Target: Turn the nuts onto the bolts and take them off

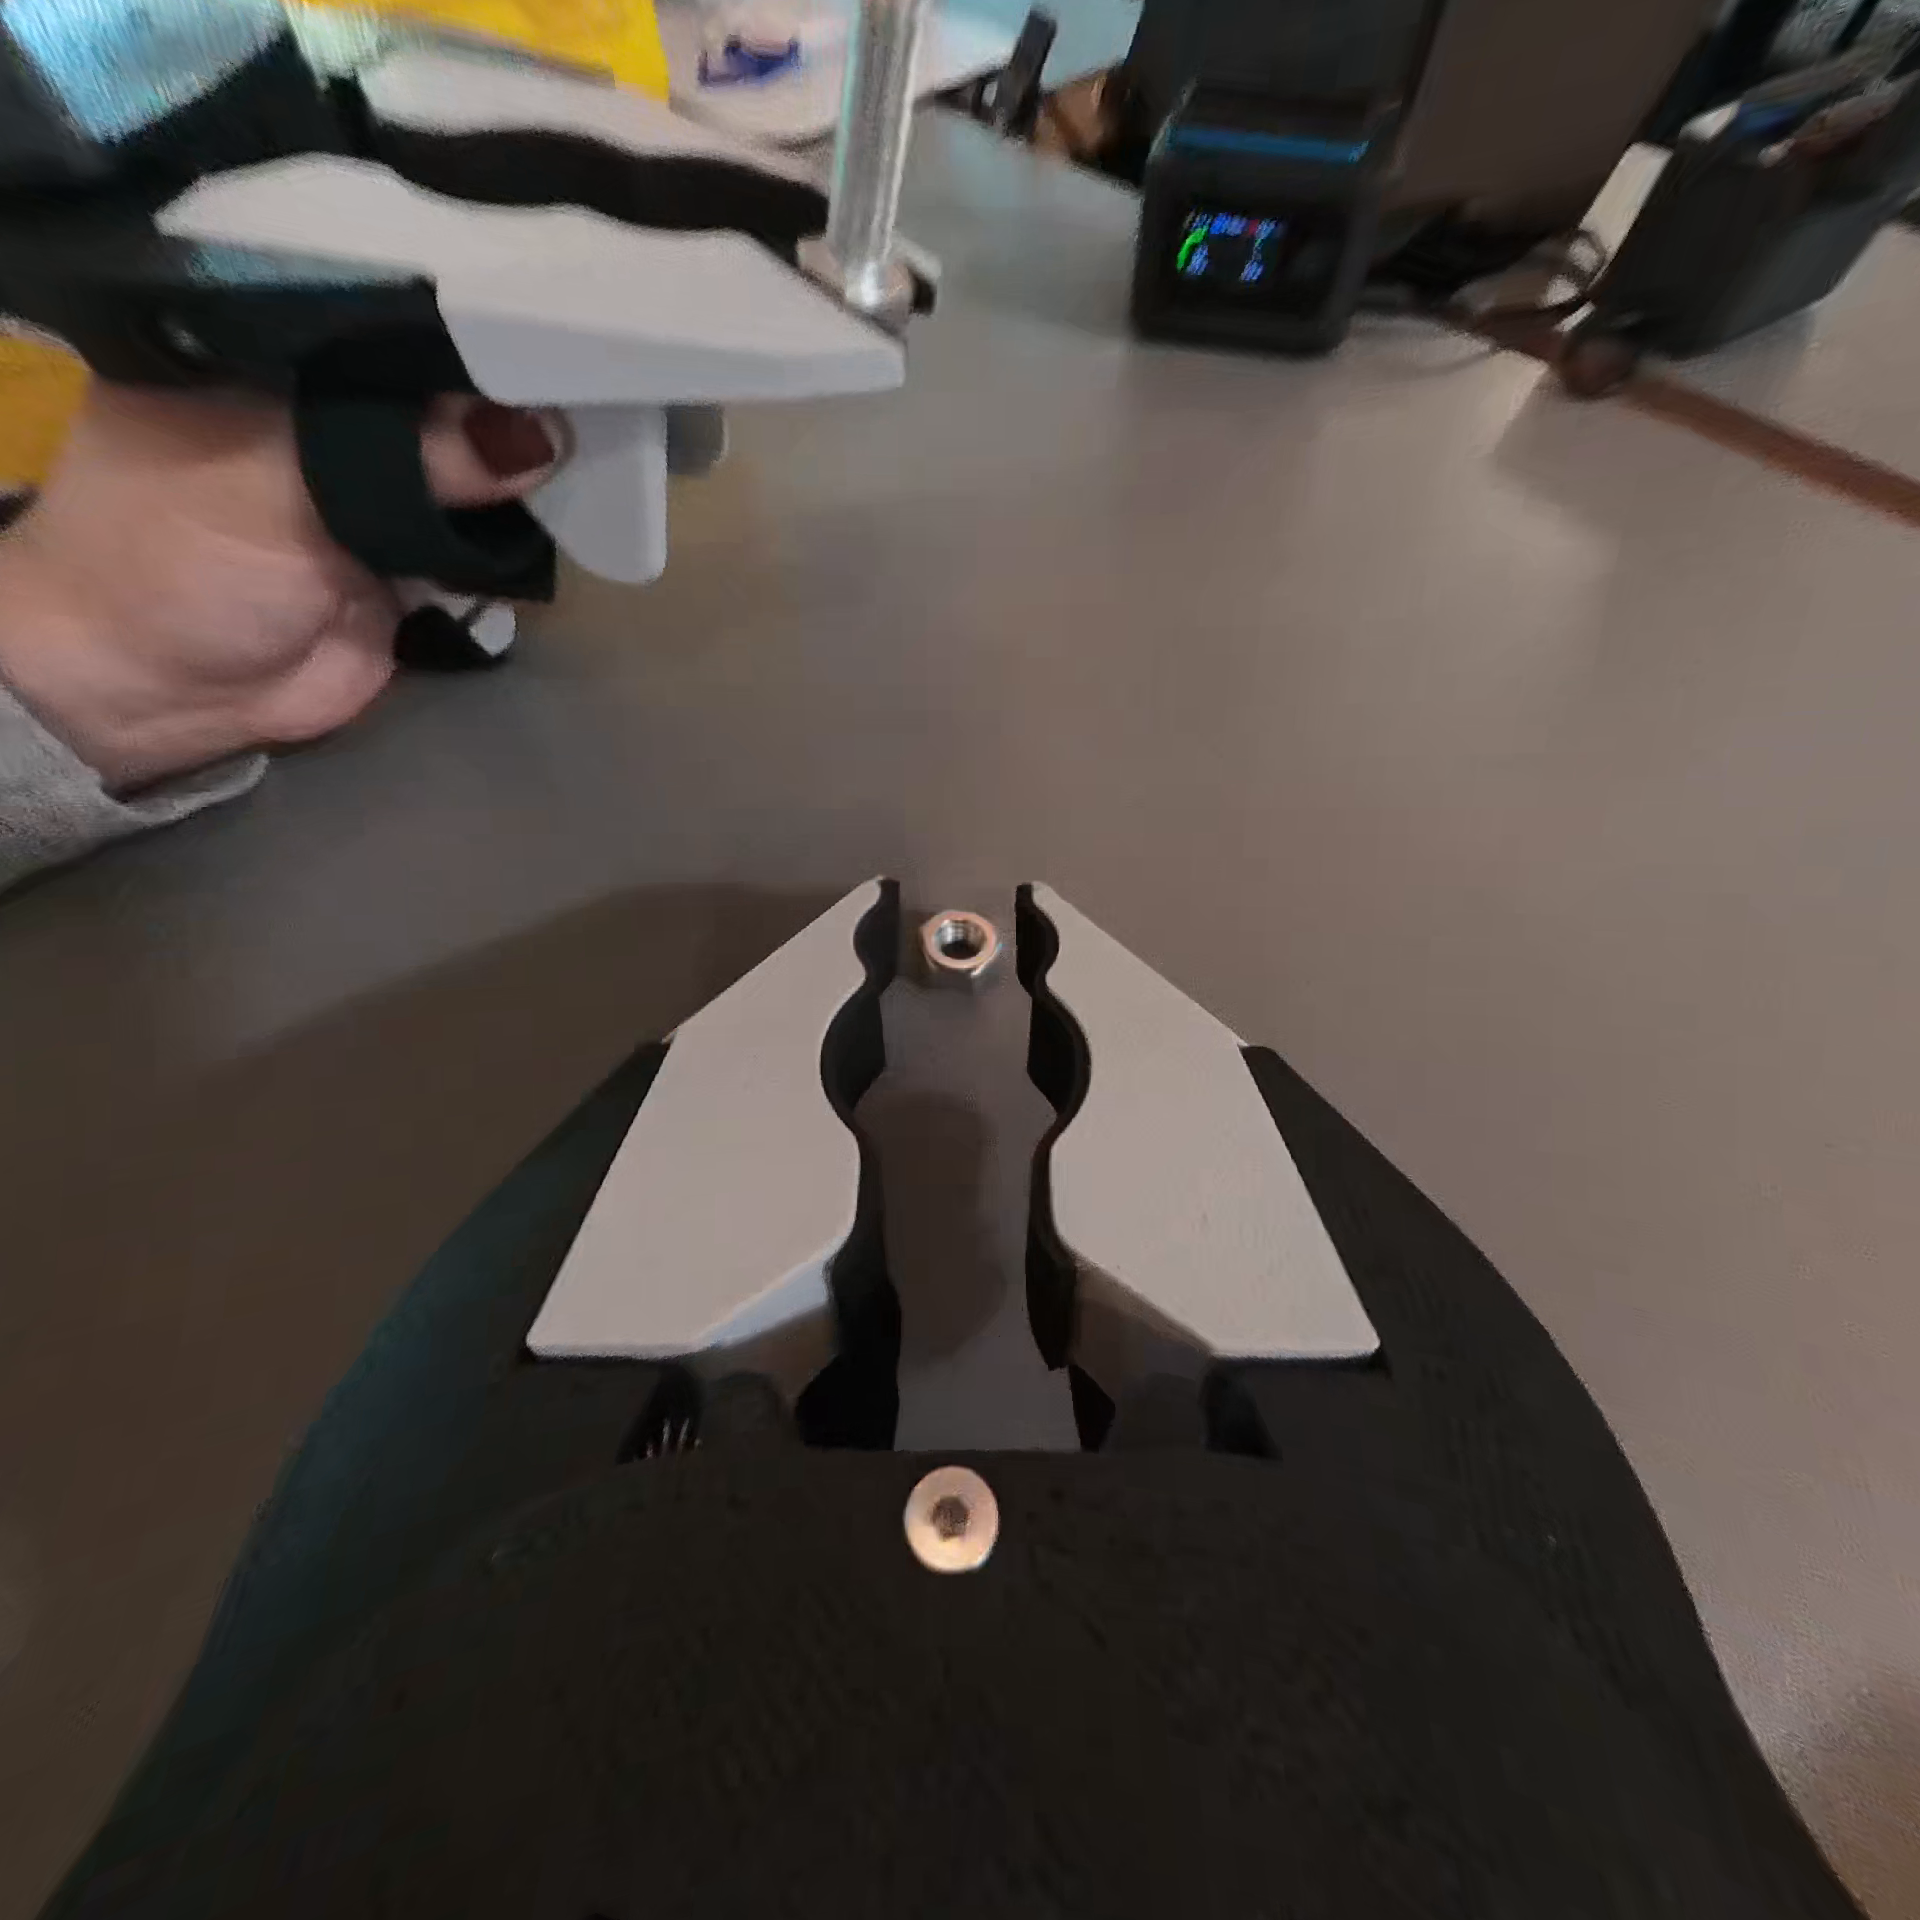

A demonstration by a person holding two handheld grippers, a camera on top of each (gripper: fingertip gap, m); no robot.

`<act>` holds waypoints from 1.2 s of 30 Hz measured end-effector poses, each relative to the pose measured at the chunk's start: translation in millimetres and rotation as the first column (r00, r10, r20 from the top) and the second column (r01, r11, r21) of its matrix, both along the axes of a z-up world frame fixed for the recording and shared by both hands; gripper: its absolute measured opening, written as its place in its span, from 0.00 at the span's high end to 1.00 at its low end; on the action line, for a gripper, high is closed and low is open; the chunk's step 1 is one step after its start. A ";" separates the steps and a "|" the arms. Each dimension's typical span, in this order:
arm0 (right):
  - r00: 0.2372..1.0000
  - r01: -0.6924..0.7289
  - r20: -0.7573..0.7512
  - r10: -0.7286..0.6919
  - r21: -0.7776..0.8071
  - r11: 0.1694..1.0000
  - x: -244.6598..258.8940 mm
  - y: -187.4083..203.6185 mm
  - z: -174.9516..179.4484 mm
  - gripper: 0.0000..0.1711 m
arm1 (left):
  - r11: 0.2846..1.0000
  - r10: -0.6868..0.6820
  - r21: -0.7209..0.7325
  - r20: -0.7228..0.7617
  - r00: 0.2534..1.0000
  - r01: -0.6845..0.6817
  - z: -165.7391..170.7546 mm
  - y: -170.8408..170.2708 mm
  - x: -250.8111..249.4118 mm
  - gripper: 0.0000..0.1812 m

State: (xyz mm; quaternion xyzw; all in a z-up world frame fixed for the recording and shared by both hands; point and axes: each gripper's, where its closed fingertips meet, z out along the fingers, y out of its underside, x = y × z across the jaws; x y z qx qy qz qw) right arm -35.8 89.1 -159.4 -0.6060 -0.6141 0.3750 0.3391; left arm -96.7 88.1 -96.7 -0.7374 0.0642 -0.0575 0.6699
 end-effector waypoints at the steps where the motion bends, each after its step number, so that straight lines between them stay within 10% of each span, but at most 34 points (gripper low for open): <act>1: 0.999 -0.005 0.035 0.004 0.018 1.000 -0.6 -2.1 -5.3 0.87 | 1.000 -0.006 -0.001 -0.006 1.000 0.006 -0.3 0.3 1.7 0.92; 26: 0.986 0.020 0.163 -0.040 0.128 0.992 9.8 5.6 -23.7 0.90 | 0.994 -0.108 0.001 -0.030 0.994 0.108 -1.1 2.0 22.9 0.92; 36: 0.923 -0.261 -0.257 0.288 0.133 0.956 24.1 -23.6 126.7 0.91 | 0.885 -0.464 0.071 0.043 0.885 0.460 10.9 -12.5 84.9 0.92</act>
